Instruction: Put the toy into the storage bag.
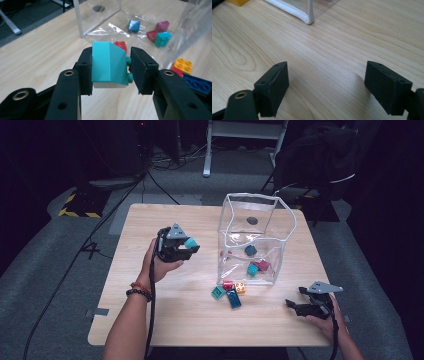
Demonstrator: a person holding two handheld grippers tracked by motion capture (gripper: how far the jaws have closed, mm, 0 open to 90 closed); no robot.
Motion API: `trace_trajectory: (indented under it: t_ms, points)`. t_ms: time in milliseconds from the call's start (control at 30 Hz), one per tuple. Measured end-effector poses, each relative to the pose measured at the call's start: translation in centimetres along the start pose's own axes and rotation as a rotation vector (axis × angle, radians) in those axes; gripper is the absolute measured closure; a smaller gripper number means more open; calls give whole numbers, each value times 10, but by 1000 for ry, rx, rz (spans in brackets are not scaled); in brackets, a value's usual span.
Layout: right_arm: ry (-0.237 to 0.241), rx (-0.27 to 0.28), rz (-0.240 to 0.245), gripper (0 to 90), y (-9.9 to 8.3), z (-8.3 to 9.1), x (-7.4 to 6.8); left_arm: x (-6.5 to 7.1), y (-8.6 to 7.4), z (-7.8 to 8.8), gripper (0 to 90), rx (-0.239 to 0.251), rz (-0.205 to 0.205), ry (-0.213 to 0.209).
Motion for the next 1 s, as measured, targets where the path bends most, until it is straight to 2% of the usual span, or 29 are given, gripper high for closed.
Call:
trace_trajectory:
  t_ms: [100, 267, 500, 1000]
  points:
    - [0, 0, 1, 200, 0, 0, 0, -5, 16, 2, 567, 24, 10, 9]
    - [0, 1, 2, 200, 0, 0, 0, -9, 40, 1, 567, 36, 3, 32]
    - [0, 1, 1, 200, 0, 0, 0, -6, 68, -6, 567, 48, -6, 23]
    - [0, 1, 1, 200, 0, 0, 0, 34, 126, -23, 567, 91, -90, -29]
Point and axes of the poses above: each handheld gripper's, and its own axes: z roughly backward along the jaws, y roughly out of its top, x roughly to its right, the point moved 7 cm from there along -z, roughly forward along the jaws
